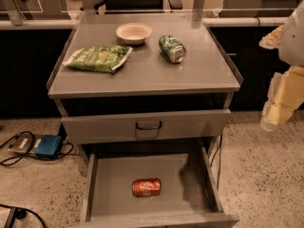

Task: Pick coke can from middle drawer and place on counter

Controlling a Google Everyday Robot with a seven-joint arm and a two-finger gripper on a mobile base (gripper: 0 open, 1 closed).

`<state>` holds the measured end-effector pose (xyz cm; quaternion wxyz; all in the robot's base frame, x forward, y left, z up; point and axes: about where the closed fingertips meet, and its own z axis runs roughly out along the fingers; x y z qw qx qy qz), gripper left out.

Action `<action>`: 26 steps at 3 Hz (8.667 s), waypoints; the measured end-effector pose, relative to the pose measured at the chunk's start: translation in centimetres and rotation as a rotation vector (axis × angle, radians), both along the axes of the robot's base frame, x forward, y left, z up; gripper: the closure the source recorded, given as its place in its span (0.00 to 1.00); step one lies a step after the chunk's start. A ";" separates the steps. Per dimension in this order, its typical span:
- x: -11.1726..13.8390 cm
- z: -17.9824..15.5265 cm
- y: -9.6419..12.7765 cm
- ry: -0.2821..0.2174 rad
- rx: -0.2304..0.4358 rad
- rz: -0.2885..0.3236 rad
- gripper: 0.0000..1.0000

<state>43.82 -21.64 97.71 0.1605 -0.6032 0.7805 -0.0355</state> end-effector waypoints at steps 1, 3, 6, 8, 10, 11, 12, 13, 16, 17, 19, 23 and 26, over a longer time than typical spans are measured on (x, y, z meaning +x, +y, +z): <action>0.0 0.0 0.0 -0.002 0.000 -0.001 0.00; -2.1 -3.4 -1.7 0.034 0.144 -0.017 0.00; -6.4 -16.3 7.2 -0.014 0.509 0.048 0.00; -5.2 -21.0 8.9 0.029 0.539 0.008 0.00; -1.1 -32.4 11.4 0.124 0.630 -0.093 0.00; -0.1 -36.0 12.2 0.146 0.660 -0.124 0.00; 0.1 -39.7 13.0 0.153 0.675 -0.144 0.00; 0.2 -42.6 14.7 0.144 0.683 -0.147 0.00; 2.3 -48.2 18.8 0.195 0.713 -0.156 0.00; 3.4 -50.0 19.3 0.144 0.714 -0.119 0.00; 5.7 -55.8 19.8 0.015 0.637 -0.024 0.00; 7.5 -61.7 23.8 0.003 0.509 0.072 0.39; 7.5 -61.7 23.8 0.003 0.509 0.072 1.00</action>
Offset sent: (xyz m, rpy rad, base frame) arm -0.0213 -0.0263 -0.0223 0.1199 0.0619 -0.0501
